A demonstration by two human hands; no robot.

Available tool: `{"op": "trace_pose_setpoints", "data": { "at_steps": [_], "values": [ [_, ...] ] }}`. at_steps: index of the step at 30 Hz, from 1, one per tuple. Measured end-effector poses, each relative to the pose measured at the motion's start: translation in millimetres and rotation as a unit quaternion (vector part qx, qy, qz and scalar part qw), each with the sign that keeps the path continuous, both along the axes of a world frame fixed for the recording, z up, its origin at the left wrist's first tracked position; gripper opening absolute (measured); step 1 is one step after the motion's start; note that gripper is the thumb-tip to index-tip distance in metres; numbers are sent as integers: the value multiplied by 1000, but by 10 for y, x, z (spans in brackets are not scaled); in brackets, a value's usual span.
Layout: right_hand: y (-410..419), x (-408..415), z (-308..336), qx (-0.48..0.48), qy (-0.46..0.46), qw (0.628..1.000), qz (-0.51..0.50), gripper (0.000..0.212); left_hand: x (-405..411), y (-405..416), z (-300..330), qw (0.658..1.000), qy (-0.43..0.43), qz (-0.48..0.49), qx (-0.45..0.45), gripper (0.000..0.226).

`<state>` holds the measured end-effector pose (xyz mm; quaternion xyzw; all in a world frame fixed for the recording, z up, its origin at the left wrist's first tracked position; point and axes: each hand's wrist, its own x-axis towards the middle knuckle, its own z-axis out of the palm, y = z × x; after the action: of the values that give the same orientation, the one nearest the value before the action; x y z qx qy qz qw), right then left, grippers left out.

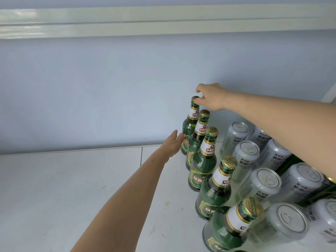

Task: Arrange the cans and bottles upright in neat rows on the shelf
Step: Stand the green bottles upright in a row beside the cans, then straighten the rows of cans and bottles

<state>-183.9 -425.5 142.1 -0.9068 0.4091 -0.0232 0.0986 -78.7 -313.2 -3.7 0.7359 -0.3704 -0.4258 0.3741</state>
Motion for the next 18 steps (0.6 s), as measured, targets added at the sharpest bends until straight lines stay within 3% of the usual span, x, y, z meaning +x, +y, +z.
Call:
{"op": "trace_pose_setpoints", "data": {
  "at_steps": [18],
  "values": [
    [638,-1224,214,-19,-72,996,-53,47,-373,770,589,989,-139,-47,-3,60]
  ]
}}
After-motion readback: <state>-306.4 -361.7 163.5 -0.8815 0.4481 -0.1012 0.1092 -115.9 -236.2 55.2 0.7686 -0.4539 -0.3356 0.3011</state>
